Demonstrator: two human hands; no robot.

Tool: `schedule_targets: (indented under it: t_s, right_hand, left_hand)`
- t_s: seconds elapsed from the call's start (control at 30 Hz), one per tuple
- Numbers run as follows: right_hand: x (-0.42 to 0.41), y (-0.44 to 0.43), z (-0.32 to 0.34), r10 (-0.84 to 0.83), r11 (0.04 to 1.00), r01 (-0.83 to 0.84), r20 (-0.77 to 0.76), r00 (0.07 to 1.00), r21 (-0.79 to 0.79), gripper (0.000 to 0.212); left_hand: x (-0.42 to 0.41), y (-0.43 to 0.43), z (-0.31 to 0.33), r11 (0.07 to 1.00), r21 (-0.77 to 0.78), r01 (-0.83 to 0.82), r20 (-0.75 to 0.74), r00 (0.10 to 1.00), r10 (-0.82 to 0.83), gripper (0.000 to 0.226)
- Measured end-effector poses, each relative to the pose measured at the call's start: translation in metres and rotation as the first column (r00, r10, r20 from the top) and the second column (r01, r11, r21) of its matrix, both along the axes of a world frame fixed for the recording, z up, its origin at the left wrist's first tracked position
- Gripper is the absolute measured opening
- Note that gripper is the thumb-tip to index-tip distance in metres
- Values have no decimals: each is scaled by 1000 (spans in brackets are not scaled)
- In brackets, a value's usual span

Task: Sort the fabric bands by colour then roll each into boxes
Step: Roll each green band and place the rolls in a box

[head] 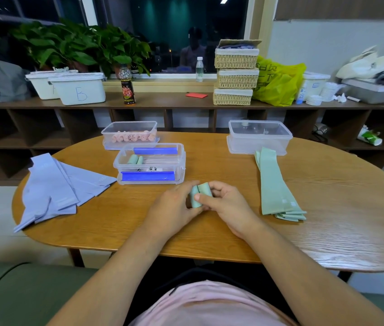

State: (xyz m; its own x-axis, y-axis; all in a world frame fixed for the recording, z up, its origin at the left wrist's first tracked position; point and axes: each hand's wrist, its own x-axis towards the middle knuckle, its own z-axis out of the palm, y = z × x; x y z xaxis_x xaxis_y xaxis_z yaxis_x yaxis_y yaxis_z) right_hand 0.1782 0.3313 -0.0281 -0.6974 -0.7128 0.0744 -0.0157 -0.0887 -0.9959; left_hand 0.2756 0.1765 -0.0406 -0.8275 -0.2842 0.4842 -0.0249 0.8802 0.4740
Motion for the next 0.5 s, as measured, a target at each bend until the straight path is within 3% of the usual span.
schedule_targets:
  t_s: [0.13, 0.5]
  right_hand:
    - [-3, 3, 2, 0, 1000, 1, 58, 998, -28, 29]
    - [-8, 7, 3, -23, 996, 36, 151, 988, -87, 25]
  left_hand:
    - [0, 0, 0, 998, -13, 67, -7, 998, -67, 74]
    - [-3, -2, -4, 989, -51, 138, -28, 990, -139, 65]
